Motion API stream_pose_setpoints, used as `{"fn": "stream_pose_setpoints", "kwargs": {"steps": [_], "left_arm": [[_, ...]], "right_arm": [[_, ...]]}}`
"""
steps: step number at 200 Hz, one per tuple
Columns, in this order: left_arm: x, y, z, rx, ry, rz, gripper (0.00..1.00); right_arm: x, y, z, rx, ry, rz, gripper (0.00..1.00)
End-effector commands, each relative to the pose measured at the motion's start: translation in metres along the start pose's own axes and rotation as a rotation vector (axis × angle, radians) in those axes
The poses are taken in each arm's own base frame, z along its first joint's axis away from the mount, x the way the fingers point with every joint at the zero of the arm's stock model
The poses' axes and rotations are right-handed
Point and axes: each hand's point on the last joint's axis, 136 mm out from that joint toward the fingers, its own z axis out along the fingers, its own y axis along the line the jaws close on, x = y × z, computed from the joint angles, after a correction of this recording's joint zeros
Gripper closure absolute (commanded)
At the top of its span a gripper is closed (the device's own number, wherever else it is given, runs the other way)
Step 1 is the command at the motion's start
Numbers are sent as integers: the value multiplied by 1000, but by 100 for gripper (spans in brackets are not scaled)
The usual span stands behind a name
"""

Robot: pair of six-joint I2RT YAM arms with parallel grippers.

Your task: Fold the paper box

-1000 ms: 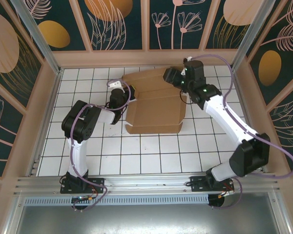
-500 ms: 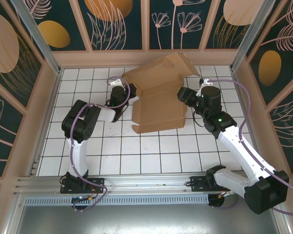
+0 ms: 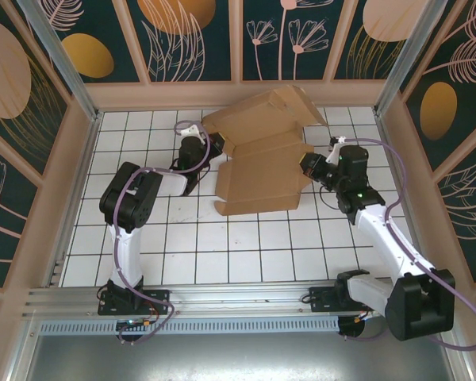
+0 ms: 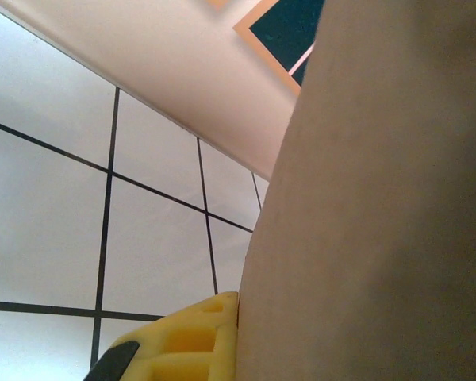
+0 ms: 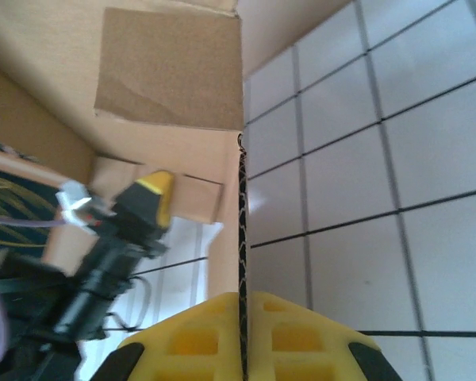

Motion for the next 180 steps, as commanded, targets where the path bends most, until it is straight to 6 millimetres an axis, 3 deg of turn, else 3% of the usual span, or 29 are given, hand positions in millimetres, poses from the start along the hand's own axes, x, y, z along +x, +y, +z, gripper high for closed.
{"fn": "stream_pose_setpoints", "kwargs": {"steps": [1,72,104,129,137,165,180], "left_arm": [[-16,-41,1,137,0,-54,100],[-23,-51,0,210,13,-123,100],[-25,-54,-2,217,5,-123,100],[-25,-50,-3,203,4,-112,100],[-24,-48,-3,195,6,-106,100],[-22,-44,-4,190,17,-75,100],[-21,-53,-6,239,36,-27,100]], "right_arm": [[6,41,-10,-255,56,-4,100],[10,87,-38,-630,95,80,100],[4,62,-22,-425,57,57,100],[-7,49,-23,-310,-2,6,56],[-11,46,-24,-273,-22,-15,47],[-29,39,-32,-137,-80,-120,36],[-42,43,-41,-83,-121,-192,35]]}}
